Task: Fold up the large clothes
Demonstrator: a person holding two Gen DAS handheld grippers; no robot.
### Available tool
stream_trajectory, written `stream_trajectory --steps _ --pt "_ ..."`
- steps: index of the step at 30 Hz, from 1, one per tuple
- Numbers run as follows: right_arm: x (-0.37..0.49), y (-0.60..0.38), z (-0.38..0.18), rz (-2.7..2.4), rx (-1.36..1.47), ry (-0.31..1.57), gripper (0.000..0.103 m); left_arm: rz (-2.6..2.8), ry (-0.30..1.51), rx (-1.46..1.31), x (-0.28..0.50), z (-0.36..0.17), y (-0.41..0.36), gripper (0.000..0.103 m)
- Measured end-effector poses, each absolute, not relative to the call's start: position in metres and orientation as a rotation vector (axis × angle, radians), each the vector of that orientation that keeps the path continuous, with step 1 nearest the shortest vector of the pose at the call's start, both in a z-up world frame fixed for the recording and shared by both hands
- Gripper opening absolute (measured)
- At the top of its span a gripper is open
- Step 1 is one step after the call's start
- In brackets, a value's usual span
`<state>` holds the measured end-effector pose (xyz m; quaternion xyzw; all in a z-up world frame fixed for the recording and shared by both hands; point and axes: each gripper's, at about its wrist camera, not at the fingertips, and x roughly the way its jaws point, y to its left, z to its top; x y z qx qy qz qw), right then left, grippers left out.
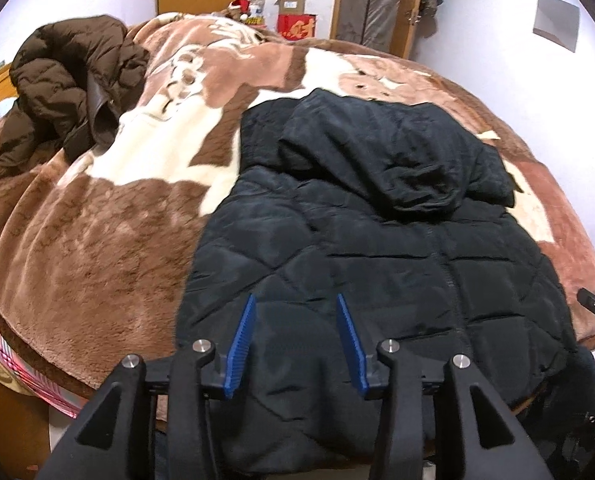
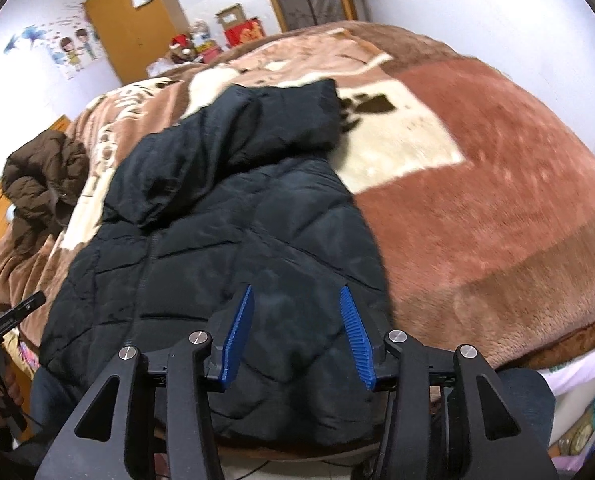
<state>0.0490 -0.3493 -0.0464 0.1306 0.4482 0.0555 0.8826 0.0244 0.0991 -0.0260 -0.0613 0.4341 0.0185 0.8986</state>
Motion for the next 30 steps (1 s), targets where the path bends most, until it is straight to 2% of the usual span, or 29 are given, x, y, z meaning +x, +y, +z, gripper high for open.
stream_trajectory --steps 9,12,18,22,30 --pt "0.059 -0.378 -0.084 0.070 0.369 1.072 0.050 0.090 0.996 -0.205 0.032 -0.068 0.144 0.046" --pt "0.060 -0.374 -0.094 0.115 0.397 1.117 0.050 0.065 1.012 -0.211 0.030 -0.074 0.146 0.050" --pt "0.058 -0.369 -0.104 0.150 0.424 1.156 0.054 0.071 1.007 -0.230 0.022 -0.078 0.155 0.051" --pt "0.058 -0.372 -0.108 0.158 0.468 1.175 0.054 0.130 1.021 -0.257 0.017 -0.082 0.169 0.058" --pt "0.060 -0.360 -0.113 0.166 0.428 1.217 0.054 0.021 1.104 -0.308 0.018 -0.103 0.160 0.059"
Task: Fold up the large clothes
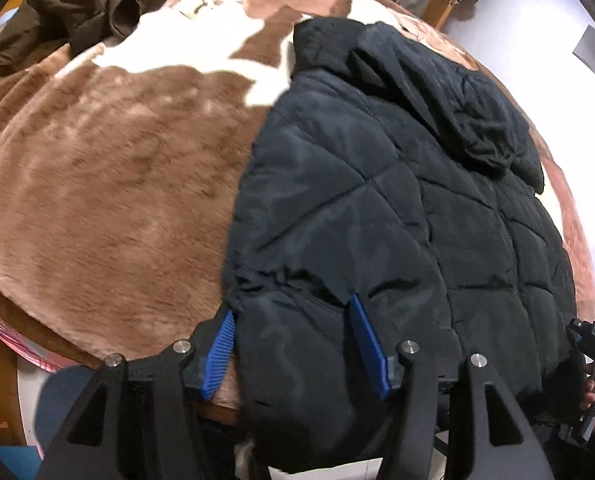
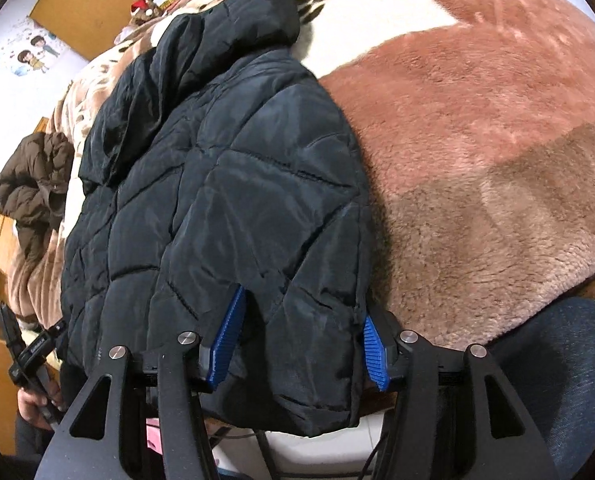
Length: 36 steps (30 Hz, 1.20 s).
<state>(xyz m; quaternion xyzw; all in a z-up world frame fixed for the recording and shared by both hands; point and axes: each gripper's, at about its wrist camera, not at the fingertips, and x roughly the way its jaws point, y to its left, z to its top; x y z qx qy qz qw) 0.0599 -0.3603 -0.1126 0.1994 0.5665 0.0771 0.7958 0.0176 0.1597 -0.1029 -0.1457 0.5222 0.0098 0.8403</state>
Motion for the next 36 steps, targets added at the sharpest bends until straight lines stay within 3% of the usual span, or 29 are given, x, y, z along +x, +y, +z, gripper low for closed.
stream_trajectory --steps 3,4,5,8,17,27,36 --pt "0.065 -0.361 -0.121 0.160 0.445 1.253 0.054 0.033 1.128 -0.285 0.022 -0.106 0.152 0.053" --pt "0.066 -0.361 -0.120 0.161 0.449 1.255 0.046 0.024 1.124 -0.278 0.023 -0.104 0.150 0.041" --pt "0.066 -0.361 -0.118 0.176 0.455 1.250 0.030 0.019 1.117 -0.271 0.022 -0.101 0.148 0.028" --pt "0.062 -0.357 -0.096 0.209 0.445 1.203 0.015 -0.009 1.060 -0.295 0.017 -0.079 0.148 0.015" --pt "0.049 -0.381 0.008 0.328 0.517 0.922 0.010 -0.096 0.780 -0.422 0.004 0.026 0.174 0.013" --pt "0.021 -0.392 0.034 0.392 0.591 0.860 0.010 -0.120 0.726 -0.486 -0.020 0.049 0.189 0.013" --pt "0.101 -0.395 0.064 0.396 0.718 0.747 0.010 -0.114 0.646 -0.581 0.040 0.074 0.204 0.013"
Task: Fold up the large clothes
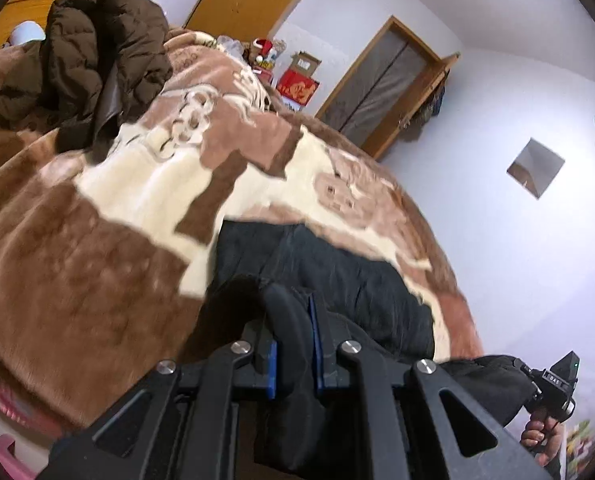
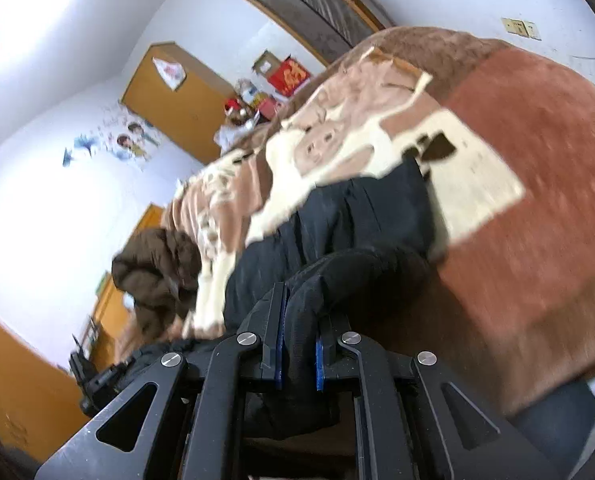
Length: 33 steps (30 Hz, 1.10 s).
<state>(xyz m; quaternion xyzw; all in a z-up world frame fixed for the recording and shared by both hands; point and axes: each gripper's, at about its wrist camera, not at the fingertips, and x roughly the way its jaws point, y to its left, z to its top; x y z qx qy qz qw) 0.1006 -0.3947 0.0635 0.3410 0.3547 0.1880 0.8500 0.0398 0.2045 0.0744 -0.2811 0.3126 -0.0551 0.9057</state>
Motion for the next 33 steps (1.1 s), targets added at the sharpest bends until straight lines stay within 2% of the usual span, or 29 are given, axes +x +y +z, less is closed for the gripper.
stream_trajectory --steps 8,12,15,20,25,27,29,31,33 --pt "0.236 -0.380 0.060 0.296 0.768 0.816 0.011 -0.068 0.678 -0.607 0.168 0.072 0.211 0.014" --pt "0.311 -0.371 0.020 0.213 0.754 0.934 0.012 -0.027 0.771 -0.597 0.241 0.037 0.207 0.014" --pt "0.354 -0.365 -0.022 0.169 0.728 1.025 0.012 0.012 0.871 -0.588 0.292 -0.009 0.206 0.014" --pt "0.383 -0.364 -0.082 0.182 0.793 1.088 0.015 0.024 0.934 -0.588 0.330 -0.064 0.198 0.019" --pt "0.375 -0.377 -0.084 0.244 0.876 1.053 0.019 -0.014 0.910 -0.631 0.329 -0.066 0.200 0.021" --pt "0.366 -0.386 -0.071 0.275 0.938 1.024 0.026 -0.041 0.902 -0.686 0.325 -0.058 0.209 0.028" --pt "0.356 -0.396 -0.054 0.332 1.033 0.955 0.047 -0.075 0.865 -0.760 0.318 -0.045 0.219 0.048" --pt "0.346 -0.403 -0.036 0.349 1.080 0.878 0.058 -0.108 0.813 -0.822 0.310 -0.030 0.227 0.063" --pt "0.338 -0.403 -0.015 0.330 1.036 0.824 0.059 -0.081 0.776 -0.809 0.306 -0.015 0.229 0.068"
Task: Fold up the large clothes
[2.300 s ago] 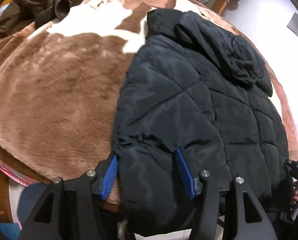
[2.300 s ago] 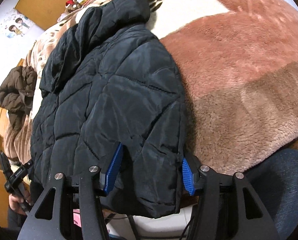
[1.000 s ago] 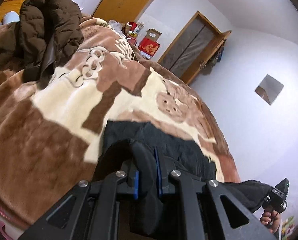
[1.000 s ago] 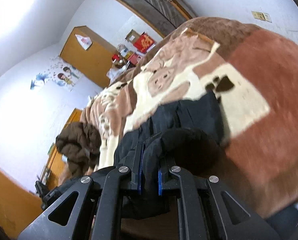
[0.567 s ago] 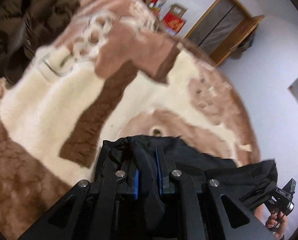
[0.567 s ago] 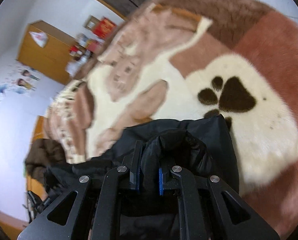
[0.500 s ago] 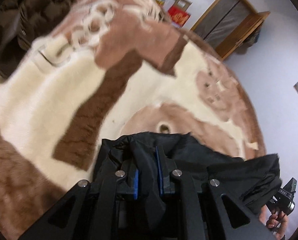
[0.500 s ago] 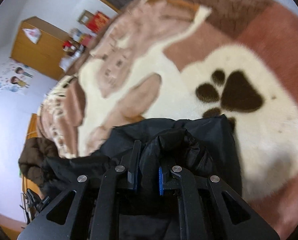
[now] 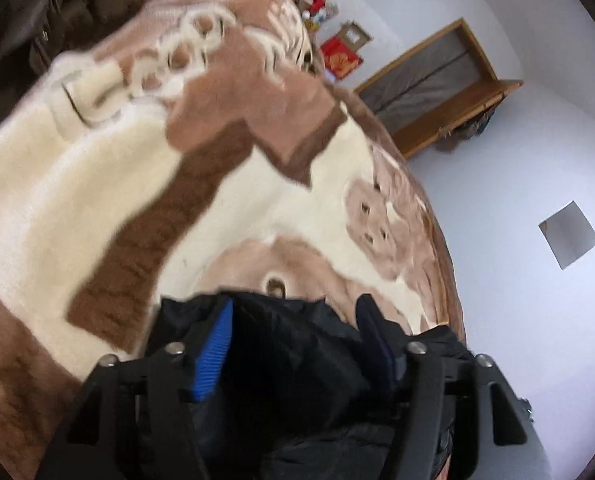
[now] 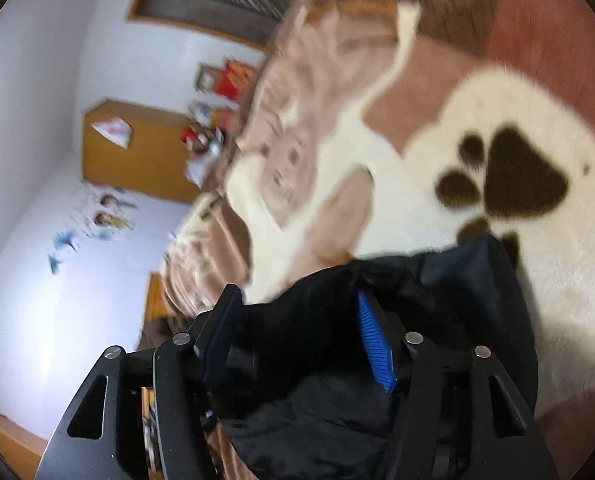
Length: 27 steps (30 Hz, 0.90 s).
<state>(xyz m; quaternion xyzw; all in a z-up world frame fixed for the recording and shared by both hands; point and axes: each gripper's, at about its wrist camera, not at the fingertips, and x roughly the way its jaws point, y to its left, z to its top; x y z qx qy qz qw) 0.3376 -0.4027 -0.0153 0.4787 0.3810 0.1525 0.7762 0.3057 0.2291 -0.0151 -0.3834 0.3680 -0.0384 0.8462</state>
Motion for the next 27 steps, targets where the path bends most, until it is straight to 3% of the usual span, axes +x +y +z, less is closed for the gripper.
stream_trajectory --steps 7,15,20,27 --pt "0.294 -0.343 0.041 0.317 0.594 0.711 0.059 -0.106 0.679 -0.616 0.276 0.037 0.192 0.069" --pt "0.317 -0.230 -0.018 0.286 0.070 0.845 0.059 -0.330 0.847 -0.265 0.292 -0.009 0.053 0.069" --pt "0.361 -0.247 -0.070 0.199 0.038 0.910 0.059 -0.228 0.869 -0.213 0.334 -0.046 0.048 0.069" --pt "0.367 -0.258 -0.078 0.156 0.084 0.932 0.059 -0.181 0.898 -0.155 0.347 -0.058 0.041 0.069"
